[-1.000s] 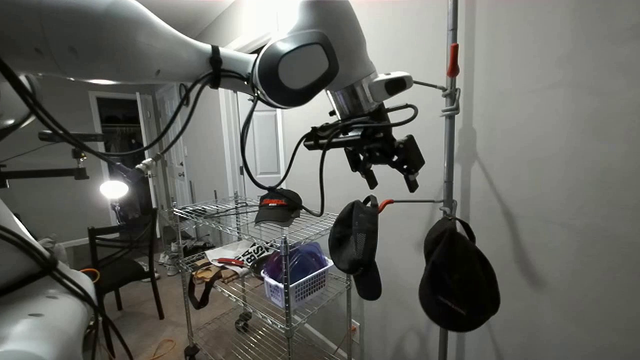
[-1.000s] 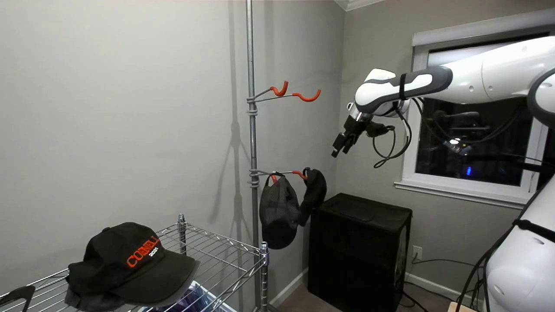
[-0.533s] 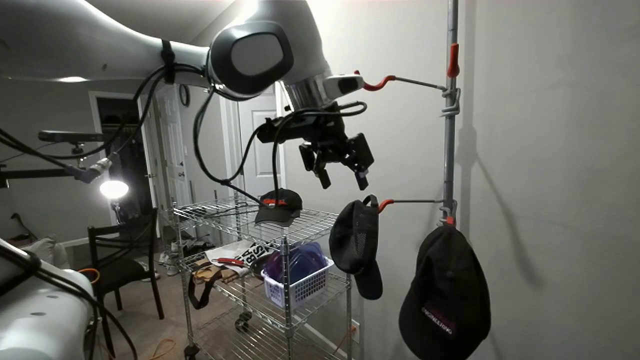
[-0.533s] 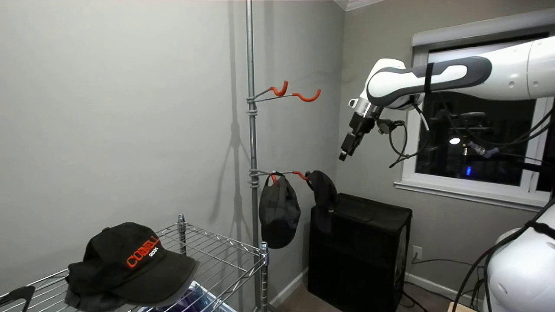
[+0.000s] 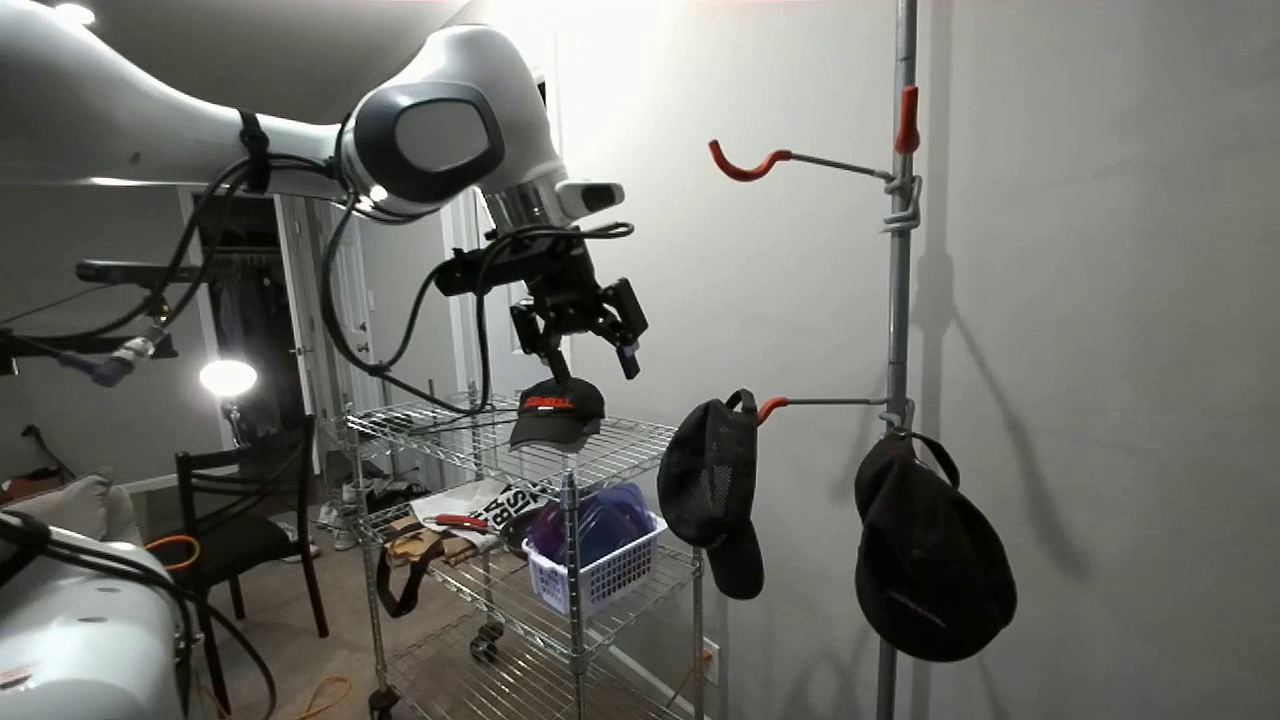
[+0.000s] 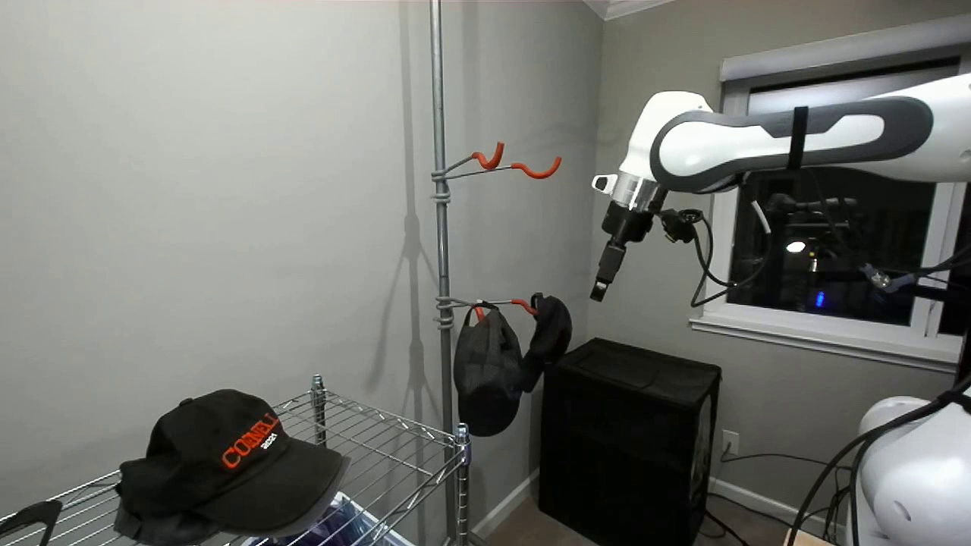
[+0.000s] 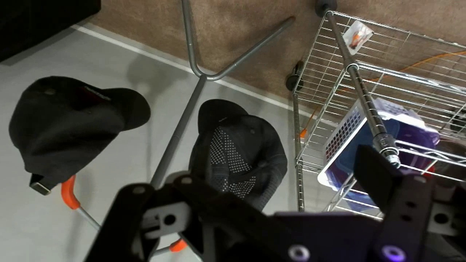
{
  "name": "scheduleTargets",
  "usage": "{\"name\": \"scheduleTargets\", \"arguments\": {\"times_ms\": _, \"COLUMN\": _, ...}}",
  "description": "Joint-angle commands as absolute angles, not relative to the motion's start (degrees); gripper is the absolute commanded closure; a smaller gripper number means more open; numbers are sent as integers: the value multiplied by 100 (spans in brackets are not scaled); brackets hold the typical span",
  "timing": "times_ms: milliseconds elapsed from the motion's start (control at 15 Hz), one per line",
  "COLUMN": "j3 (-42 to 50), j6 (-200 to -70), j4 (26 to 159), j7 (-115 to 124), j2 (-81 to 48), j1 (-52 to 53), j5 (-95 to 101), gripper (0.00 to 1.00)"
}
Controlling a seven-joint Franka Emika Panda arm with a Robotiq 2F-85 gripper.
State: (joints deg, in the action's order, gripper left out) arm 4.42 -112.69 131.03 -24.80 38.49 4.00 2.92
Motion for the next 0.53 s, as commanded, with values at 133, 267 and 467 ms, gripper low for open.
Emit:
{"name": "scheduleTargets", "arguments": {"times_ms": 133, "j3": 263, "j6": -11118, "j4": 13325, "j7": -2643, "j2": 4128, "j1": 783, "j5": 399, "gripper": 0}}
{"name": "scheduleTargets", "arguments": {"times_ms": 267, "j3": 188, "j6": -11079, "j4": 13356, "j7": -2648, "j2": 4178, "j1": 926, "j5": 374, "gripper": 0}}
{"name": "scheduleTargets", "arguments": {"times_ms": 467, "j3": 99, "j6": -11048, "j4": 13397, "j7": -2675, "j2": 4249, "j1": 1113, "j5": 366, "gripper": 0}}
